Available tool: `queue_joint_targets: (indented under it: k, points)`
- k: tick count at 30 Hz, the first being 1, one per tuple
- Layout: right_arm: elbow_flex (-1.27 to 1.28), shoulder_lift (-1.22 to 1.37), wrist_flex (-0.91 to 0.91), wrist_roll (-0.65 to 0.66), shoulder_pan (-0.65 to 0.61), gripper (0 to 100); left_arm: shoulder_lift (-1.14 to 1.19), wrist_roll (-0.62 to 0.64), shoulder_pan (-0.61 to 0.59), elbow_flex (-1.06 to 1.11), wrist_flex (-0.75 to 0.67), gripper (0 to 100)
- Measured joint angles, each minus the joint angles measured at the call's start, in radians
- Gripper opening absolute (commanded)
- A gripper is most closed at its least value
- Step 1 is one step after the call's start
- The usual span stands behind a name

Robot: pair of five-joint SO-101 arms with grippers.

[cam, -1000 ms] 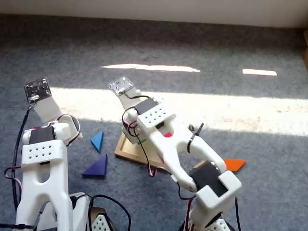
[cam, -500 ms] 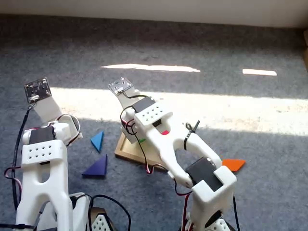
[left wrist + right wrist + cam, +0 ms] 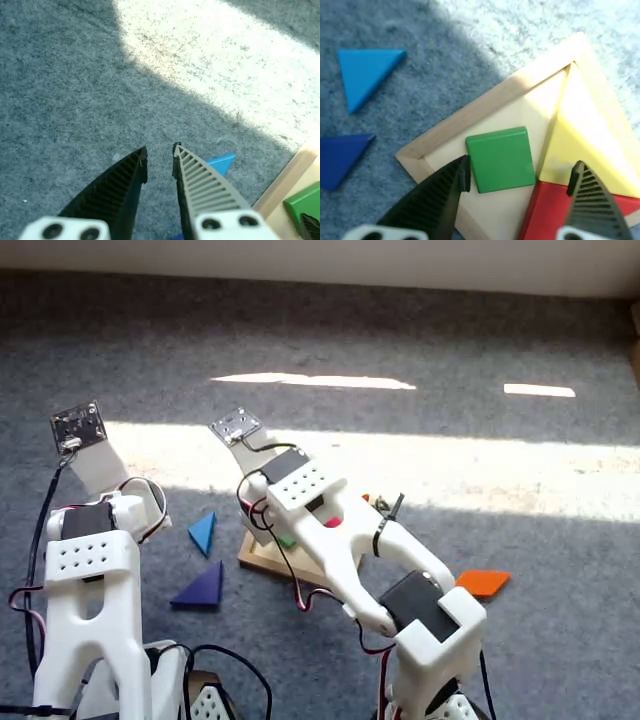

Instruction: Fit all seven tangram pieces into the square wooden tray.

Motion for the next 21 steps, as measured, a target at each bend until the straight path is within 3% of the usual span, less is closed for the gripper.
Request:
queue_joint_targets:
  k: [3, 10, 21]
  points:
    - [0.0, 0.0, 0.017, -0.002, 0.003, 26.9, 0.0, 0.0, 0.0, 0.0, 0.0, 10]
    - [0.0, -0.058, 0.075, 0.028, -0.012, 9.3, 0.0, 0.0, 0.0, 0.0, 0.0, 10]
    - [-0.002, 0.049, 0.005, 0.031, -0.072, 8.4, 0.0, 0.0, 0.0, 0.0, 0.0, 10]
